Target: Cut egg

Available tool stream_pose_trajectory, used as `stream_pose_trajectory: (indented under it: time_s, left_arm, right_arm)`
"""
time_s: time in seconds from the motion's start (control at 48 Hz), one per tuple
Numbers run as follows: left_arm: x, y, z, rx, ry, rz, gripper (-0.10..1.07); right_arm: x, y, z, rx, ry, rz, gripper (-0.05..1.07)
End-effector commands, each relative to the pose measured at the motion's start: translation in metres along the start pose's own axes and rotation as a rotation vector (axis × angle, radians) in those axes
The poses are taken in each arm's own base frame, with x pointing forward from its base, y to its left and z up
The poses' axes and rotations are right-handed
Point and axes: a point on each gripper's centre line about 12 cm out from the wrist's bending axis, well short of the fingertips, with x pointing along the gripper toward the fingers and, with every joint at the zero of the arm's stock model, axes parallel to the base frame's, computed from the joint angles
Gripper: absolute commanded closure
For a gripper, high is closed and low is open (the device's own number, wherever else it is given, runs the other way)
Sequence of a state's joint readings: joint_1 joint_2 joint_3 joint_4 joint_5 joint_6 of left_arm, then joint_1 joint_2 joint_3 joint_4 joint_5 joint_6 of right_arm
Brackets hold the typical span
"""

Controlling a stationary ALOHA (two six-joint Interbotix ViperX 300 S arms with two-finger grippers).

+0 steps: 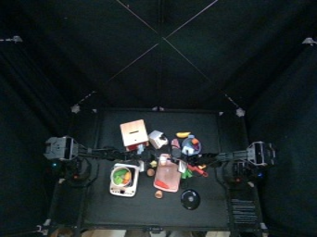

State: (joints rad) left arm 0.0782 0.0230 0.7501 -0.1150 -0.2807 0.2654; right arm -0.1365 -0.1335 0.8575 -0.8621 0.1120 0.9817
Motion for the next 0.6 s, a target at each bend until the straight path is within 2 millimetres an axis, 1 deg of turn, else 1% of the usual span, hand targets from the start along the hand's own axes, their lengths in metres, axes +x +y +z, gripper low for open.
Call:
stream_pose_trajectory:
  time_s: [0.0,0.083,0.271,0.438,0.583]
  left_arm:
    - [0.003,-0.003,0.003,0.056,-0.009,-0.018,0.76]
    - [0.008,-0.005,0.000,0.086,0.001,-0.032,0.76]
    - [0.008,-0.006,-0.002,0.042,0.004,-0.040,0.80]
    - [0.007,-0.004,0.001,0.025,-0.017,-0.050,0.91]
    - [0.007,0.005,0.000,0.009,-0.024,-0.048,0.97]
  right_arm:
    - [-0.006,-0.001,0.012,0.014,-0.038,-0.001,0.55]
    - [-0.006,0.001,0.012,0.011,-0.038,0.002,0.55]
    - [-0.006,0.004,0.013,0.005,-0.041,0.009,0.55]
    - [-0.007,0.005,0.015,0.004,-0.046,0.012,0.55]
    - [-0.007,0.005,0.014,0.002,-0.044,0.012,0.55]
